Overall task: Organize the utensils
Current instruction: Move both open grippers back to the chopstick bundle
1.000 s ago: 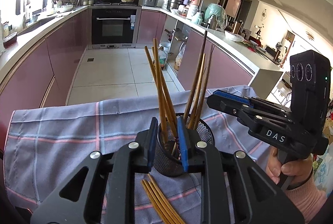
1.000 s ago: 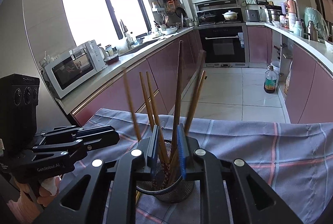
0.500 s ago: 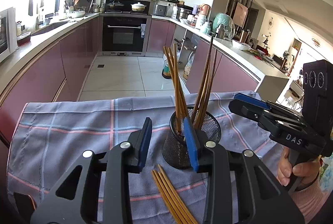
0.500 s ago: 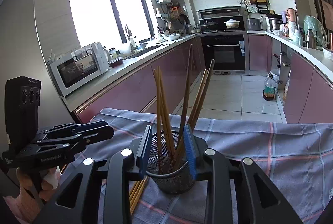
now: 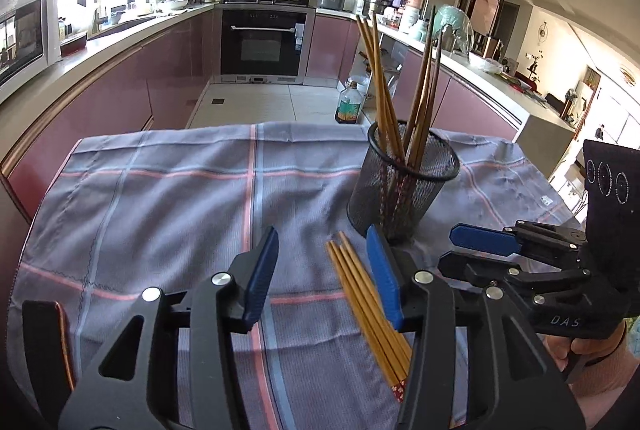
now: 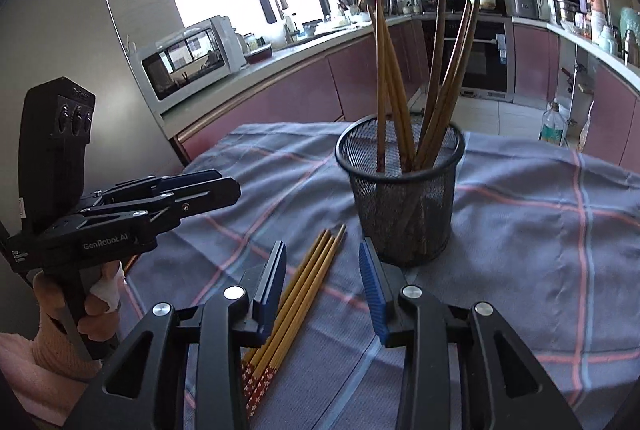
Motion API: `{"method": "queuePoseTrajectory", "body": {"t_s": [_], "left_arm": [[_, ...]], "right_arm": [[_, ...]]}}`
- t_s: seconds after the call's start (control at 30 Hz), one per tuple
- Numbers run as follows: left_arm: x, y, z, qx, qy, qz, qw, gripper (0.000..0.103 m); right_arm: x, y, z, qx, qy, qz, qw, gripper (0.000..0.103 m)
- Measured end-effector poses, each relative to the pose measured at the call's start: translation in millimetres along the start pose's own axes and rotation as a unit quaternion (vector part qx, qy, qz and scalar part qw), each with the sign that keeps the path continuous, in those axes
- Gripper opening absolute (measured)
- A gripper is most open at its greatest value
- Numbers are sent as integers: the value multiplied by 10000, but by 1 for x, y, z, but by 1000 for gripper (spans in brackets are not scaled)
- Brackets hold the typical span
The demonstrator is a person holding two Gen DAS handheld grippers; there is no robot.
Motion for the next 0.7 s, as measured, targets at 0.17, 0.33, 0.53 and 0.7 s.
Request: {"method": "queuePoseTrajectory", "body": {"t_s": [0.17, 0.33, 0.53, 0.7], "left_arm": [[-8, 29, -5, 162, 41, -274, 9995, 46], [-16, 53, -5, 203, 50, -465, 9987, 47], [-21, 62, 3, 104, 84, -625, 9980, 48], [-27, 69, 8, 51, 81, -718, 9974, 48]], "right_arm": [[-15, 25, -9, 50, 20, -368, 9993, 35], [-22, 38, -16, 105, 43, -564, 9983, 35], [-28, 46, -18, 113, 135, -646, 9978, 35], [-30, 51, -21, 180, 184, -675, 9974, 35]]}}
Point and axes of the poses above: each gripper's, at about its wrist camera, not at the fingertips, and x roughly against the way its jaws point, z to its right, y to its underside, the point moved 8 cm from there along -x, roughly the way its jaws point, and after that the axes turned 12 degrees about y, right-handed, at the moved point
